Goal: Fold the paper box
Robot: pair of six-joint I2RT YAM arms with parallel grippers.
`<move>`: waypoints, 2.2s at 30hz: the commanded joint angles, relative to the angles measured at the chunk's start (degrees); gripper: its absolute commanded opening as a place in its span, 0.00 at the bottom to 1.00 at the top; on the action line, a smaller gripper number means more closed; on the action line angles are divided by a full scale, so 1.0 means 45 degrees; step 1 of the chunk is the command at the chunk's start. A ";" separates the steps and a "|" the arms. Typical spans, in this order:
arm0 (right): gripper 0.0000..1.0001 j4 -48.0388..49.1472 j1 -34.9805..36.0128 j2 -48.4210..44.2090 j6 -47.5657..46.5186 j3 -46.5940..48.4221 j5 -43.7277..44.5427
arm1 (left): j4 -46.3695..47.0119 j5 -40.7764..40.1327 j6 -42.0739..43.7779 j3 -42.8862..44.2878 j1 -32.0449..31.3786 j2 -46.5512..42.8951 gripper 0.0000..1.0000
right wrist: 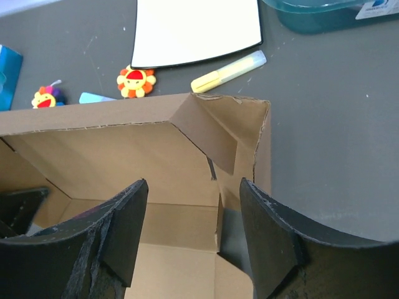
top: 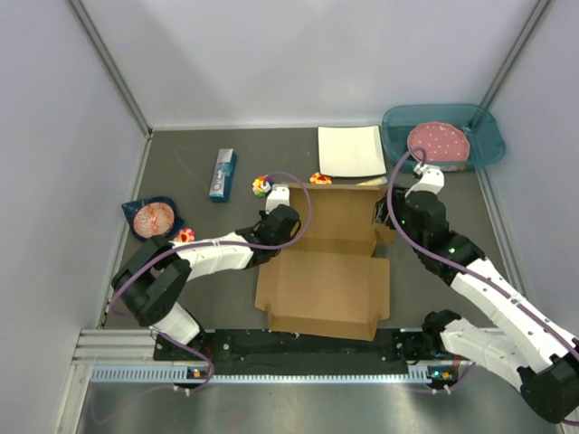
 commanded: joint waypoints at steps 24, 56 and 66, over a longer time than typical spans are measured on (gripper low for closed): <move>0.27 0.2168 -0.0074 0.3347 -0.1388 0.0909 -0.0477 | -0.2479 0.0791 0.0159 -0.0432 0.0085 0.0450 0.00; 0.69 -0.1562 -0.0054 -0.1674 -0.0215 -0.1179 0.0479 | -0.3026 0.0634 0.0100 0.0095 -0.0032 0.0275 0.00; 0.62 -0.0449 -0.0171 0.0474 -0.0096 -0.1319 0.1143 | -0.3046 0.0479 0.0081 -0.0002 -0.0188 0.0177 0.00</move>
